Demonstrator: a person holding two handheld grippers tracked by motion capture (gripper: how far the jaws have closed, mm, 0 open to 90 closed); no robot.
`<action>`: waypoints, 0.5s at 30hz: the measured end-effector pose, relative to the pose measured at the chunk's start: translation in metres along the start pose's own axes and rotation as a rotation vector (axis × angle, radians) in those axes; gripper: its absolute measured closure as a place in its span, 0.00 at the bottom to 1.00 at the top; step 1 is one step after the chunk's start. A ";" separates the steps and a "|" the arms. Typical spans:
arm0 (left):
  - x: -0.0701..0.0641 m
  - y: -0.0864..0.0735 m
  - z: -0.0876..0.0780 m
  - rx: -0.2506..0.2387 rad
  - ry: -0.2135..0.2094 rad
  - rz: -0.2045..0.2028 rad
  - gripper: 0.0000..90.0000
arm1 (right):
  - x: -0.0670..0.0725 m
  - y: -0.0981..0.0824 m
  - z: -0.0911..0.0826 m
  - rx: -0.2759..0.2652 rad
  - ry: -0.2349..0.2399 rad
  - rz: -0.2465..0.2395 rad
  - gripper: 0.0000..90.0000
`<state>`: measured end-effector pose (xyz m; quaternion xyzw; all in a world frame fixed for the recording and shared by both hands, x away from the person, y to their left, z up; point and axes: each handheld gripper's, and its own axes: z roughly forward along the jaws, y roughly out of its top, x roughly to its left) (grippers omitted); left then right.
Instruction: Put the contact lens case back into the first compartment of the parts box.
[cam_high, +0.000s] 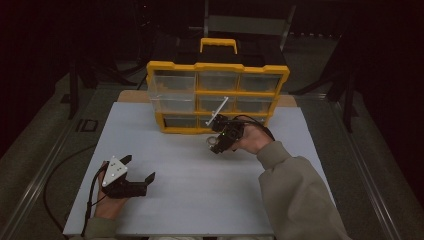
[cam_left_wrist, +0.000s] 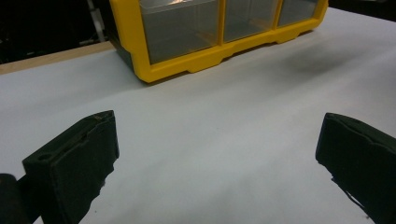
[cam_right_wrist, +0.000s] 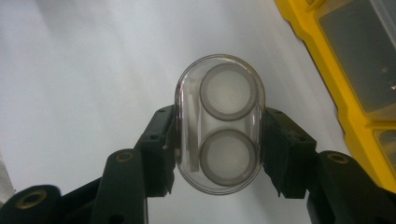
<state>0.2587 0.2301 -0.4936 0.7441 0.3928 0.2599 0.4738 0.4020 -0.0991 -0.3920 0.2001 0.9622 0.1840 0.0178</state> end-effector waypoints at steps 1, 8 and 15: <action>0.000 0.000 0.000 0.000 0.000 0.000 0.00 | 0.000 0.001 -0.001 -0.001 -0.001 0.001 0.55; 0.000 0.000 0.000 -0.001 0.000 0.000 0.00 | 0.000 0.003 -0.006 -0.004 -0.003 -0.005 0.55; 0.000 0.000 0.000 -0.001 -0.001 0.000 0.00 | -0.001 0.006 -0.012 -0.005 -0.006 -0.008 0.55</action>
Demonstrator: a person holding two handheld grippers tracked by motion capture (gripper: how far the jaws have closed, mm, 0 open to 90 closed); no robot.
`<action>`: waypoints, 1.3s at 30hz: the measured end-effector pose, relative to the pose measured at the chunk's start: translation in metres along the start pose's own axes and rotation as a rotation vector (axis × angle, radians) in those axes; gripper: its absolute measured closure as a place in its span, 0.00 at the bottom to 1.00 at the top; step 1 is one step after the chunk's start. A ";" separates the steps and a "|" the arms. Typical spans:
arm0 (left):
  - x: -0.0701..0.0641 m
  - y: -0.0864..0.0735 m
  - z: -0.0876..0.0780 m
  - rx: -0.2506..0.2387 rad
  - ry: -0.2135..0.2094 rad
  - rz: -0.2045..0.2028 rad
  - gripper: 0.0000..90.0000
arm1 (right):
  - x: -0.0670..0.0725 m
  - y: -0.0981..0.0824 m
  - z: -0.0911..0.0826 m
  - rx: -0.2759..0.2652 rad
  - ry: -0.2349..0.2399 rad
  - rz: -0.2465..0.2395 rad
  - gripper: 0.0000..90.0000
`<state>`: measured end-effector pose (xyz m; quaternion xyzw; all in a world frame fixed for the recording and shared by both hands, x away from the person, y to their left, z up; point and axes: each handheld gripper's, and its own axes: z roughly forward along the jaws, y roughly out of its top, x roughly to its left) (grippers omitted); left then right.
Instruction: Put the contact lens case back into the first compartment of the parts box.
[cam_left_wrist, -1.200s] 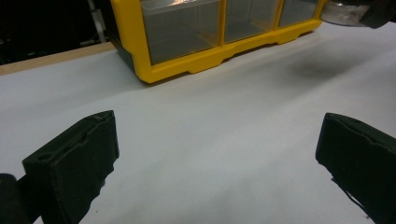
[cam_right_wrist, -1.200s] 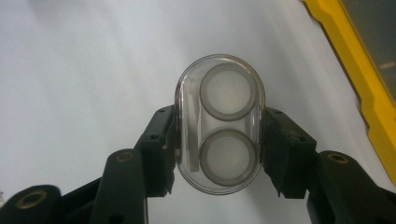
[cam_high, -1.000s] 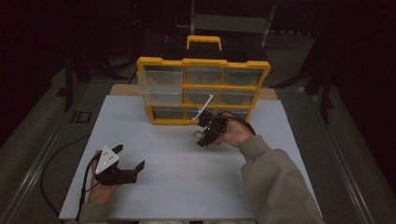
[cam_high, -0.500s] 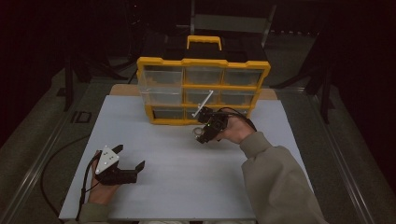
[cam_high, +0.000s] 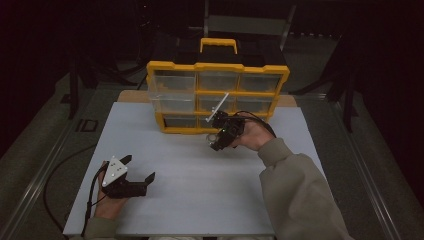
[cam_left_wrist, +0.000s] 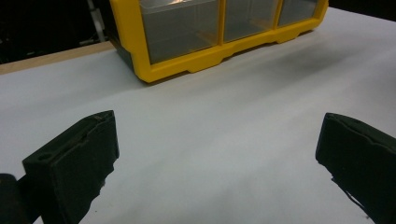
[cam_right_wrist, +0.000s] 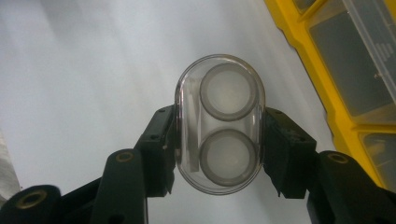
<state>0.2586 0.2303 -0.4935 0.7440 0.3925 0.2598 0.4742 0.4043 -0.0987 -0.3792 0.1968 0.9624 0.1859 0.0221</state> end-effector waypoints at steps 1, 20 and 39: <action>0.000 0.000 0.000 -0.001 0.000 0.000 0.00 | 0.000 0.000 -0.001 0.000 0.003 0.004 0.55; 0.000 0.000 0.000 -0.002 0.001 -0.001 0.00 | -0.002 0.004 -0.016 -0.007 -0.004 -0.005 0.55; 0.000 0.000 -0.001 -0.006 0.001 -0.003 0.00 | -0.003 0.011 -0.029 -0.010 -0.013 -0.013 0.55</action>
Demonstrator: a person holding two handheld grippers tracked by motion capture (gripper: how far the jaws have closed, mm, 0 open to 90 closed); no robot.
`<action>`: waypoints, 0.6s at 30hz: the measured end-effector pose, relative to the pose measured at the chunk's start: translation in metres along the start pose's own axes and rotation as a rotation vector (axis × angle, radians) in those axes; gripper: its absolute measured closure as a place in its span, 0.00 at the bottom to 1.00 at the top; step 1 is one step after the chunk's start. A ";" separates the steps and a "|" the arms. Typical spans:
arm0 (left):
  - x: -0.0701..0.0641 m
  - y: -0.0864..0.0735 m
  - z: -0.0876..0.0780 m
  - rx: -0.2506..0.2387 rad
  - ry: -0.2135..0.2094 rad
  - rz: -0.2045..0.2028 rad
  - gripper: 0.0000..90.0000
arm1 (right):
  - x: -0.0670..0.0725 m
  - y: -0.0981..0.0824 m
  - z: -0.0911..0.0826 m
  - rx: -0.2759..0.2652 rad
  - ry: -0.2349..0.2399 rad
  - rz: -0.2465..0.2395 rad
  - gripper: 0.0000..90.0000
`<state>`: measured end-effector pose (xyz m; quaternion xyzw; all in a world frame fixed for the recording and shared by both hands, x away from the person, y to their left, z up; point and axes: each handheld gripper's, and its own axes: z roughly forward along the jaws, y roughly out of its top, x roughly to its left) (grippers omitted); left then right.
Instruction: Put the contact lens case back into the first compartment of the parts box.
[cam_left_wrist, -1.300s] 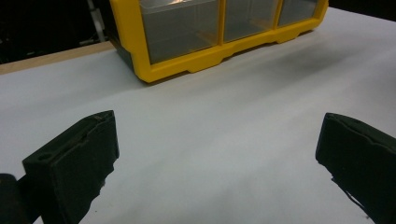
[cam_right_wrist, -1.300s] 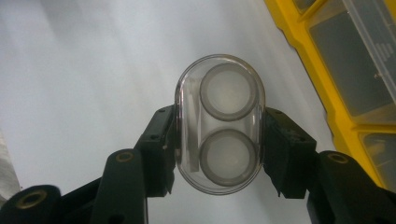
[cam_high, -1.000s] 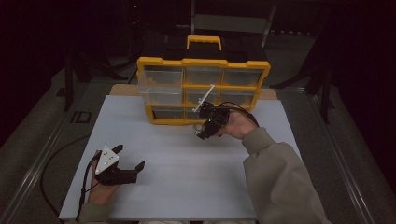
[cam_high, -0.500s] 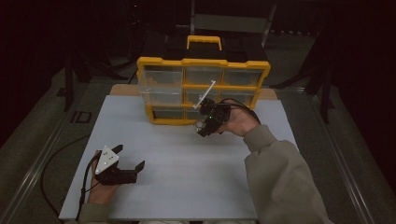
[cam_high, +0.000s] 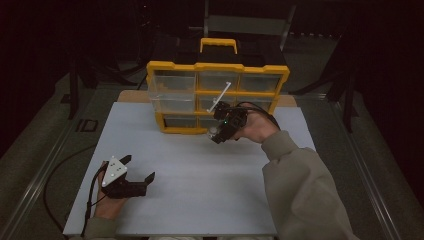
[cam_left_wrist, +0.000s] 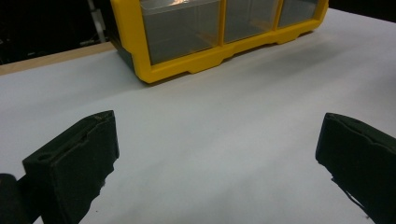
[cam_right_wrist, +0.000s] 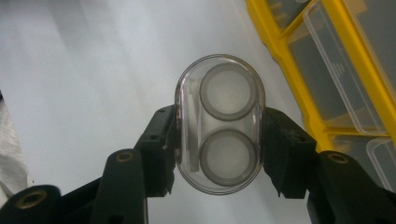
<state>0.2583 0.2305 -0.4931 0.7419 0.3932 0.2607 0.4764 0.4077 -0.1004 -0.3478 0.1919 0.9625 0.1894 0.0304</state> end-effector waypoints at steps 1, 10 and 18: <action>0.000 0.000 0.000 0.000 0.000 0.001 0.00 | 0.000 0.001 -0.001 -0.002 -0.002 -0.001 0.55; 0.000 0.000 0.000 0.000 -0.002 0.000 0.00 | -0.001 0.006 -0.007 -0.004 -0.007 -0.013 0.55; 0.000 0.000 0.000 0.002 -0.003 0.001 0.00 | -0.001 0.008 -0.012 -0.011 -0.011 -0.017 0.55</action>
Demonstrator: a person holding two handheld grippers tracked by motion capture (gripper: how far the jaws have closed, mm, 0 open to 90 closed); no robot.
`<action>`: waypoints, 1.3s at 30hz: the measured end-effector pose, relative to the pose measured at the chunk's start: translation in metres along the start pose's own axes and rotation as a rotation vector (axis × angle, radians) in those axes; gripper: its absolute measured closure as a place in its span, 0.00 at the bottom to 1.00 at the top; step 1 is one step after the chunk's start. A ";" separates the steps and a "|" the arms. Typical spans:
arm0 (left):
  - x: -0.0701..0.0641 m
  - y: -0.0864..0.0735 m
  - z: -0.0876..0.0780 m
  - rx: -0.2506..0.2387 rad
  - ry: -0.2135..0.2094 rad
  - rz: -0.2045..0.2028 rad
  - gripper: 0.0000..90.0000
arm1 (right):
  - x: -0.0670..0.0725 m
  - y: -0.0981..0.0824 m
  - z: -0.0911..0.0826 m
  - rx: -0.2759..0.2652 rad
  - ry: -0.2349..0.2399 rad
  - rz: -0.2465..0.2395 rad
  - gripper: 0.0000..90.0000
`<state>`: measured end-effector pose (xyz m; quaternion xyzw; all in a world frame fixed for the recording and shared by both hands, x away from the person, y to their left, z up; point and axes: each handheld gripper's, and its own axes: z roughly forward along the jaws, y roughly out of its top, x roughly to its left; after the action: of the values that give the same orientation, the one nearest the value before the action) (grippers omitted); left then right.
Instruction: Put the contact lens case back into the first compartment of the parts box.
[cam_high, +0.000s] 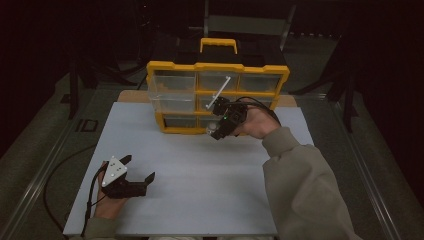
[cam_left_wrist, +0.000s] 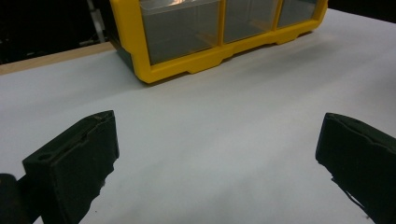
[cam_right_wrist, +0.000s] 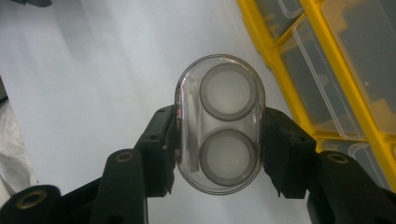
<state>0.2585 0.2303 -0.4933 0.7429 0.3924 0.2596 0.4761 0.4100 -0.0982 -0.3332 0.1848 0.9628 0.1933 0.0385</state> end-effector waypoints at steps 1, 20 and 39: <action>0.000 0.000 0.000 0.000 0.000 0.000 0.00 | 0.000 0.000 -0.001 0.000 0.002 0.006 0.55; 0.000 0.000 0.000 0.001 -0.001 0.000 0.00 | -0.003 0.005 -0.022 -0.012 -0.021 0.008 0.55; 0.000 0.000 0.000 0.000 0.000 -0.001 0.00 | -0.007 0.010 -0.041 -0.037 -0.035 0.001 0.55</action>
<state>0.2583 0.2306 -0.4931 0.7426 0.3928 0.2595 0.4764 0.4137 -0.1066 -0.2913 0.1879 0.9581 0.2079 0.0588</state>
